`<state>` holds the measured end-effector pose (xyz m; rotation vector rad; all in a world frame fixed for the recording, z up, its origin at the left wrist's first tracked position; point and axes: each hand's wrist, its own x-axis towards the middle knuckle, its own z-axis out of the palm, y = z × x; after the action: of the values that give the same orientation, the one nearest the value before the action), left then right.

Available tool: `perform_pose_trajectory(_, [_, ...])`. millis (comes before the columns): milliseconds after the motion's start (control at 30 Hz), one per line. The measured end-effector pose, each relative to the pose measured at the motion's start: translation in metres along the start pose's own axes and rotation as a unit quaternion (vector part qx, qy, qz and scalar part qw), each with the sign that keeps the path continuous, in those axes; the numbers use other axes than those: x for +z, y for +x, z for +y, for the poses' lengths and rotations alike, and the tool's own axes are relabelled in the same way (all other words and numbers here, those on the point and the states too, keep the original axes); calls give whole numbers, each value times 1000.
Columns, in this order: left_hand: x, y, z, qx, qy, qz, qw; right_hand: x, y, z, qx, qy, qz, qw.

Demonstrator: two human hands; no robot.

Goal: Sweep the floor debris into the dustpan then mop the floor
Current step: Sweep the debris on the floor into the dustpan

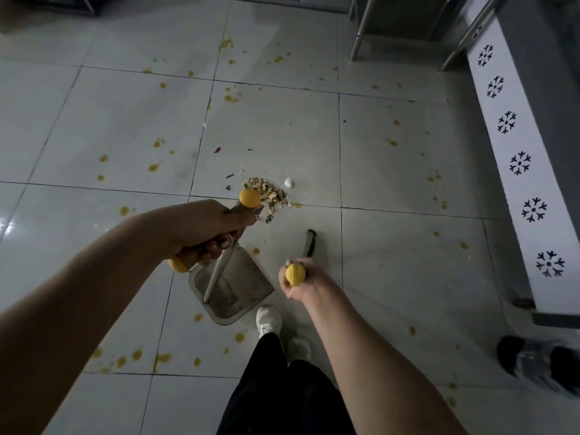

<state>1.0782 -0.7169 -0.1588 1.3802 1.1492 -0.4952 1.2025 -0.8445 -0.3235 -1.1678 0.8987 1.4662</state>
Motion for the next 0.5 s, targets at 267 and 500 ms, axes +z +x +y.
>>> perform_pose_trajectory(267, [12,-20,-17,-8,-20,48,999,-32,-14,-38,16,69,-124,990])
perform_pose_trajectory(500, [21,-40,-36,-11,-43,94,995,-47,-25,-27,11,-74,-83,994])
